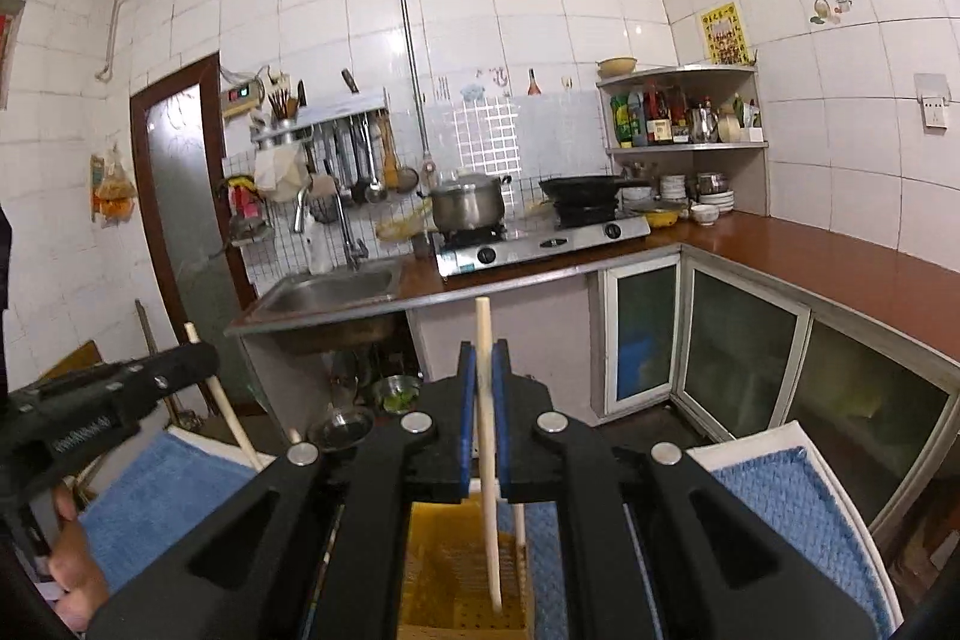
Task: Organize utensils
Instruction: 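Lower the left tool's chopstick into the caddy while the right tool inserts its chopstick, then open both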
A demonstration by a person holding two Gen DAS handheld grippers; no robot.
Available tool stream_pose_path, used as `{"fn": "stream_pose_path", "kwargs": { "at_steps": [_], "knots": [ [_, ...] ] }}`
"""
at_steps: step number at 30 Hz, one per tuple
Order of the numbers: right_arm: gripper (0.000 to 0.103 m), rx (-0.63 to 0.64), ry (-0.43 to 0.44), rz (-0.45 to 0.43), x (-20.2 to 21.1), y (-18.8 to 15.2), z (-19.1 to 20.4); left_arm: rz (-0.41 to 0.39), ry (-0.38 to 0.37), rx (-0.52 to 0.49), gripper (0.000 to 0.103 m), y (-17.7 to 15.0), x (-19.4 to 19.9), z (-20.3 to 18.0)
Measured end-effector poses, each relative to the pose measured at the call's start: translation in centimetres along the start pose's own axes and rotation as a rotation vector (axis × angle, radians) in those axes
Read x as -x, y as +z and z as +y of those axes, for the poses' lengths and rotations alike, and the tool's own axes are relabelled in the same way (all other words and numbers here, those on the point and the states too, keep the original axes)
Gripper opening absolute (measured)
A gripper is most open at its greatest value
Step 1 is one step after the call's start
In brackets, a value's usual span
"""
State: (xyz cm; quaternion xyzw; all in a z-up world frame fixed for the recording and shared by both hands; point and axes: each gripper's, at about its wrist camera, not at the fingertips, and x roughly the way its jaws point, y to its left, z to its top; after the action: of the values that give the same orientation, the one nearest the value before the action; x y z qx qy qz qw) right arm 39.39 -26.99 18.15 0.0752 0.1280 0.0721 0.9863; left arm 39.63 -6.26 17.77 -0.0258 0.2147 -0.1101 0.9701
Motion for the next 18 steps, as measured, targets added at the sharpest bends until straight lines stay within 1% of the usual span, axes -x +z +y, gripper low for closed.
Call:
{"fn": "stream_pose_path", "kwargs": {
  "at_steps": [2,4,7,10,13,16,18],
  "knots": [
    [0.006,0.006,0.007,0.004,-0.6,-1.2,-0.2,0.015,0.011,0.006,0.004,-1.3,-1.4,0.3],
    [0.006,0.014,0.01,0.001,-0.9,-2.4,-0.4,0.032,0.006,0.022,0.004,-2.9,-2.6,0.7],
    [0.006,0.028,-0.009,-0.009,-1.4,-4.3,-0.7,0.021,0.022,0.01,0.004,-4.9,-3.2,0.9],
    [0.006,0.024,-0.015,0.003,-2.0,-5.7,-1.0,0.035,0.028,-0.001,0.004,-6.9,-4.0,0.6],
    [0.006,0.01,-0.019,0.022,-2.6,-6.9,-1.4,0.015,0.046,-0.009,0.005,-8.2,-4.1,0.4],
    [0.006,0.011,-0.019,0.044,-3.0,-7.9,-1.5,0.032,0.031,0.0,0.005,-8.9,-4.3,0.3],
    [0.006,0.013,-0.021,0.036,-2.8,-8.3,-1.5,0.043,0.04,0.0,0.005,-9.4,-4.5,0.3]
  ]
}}
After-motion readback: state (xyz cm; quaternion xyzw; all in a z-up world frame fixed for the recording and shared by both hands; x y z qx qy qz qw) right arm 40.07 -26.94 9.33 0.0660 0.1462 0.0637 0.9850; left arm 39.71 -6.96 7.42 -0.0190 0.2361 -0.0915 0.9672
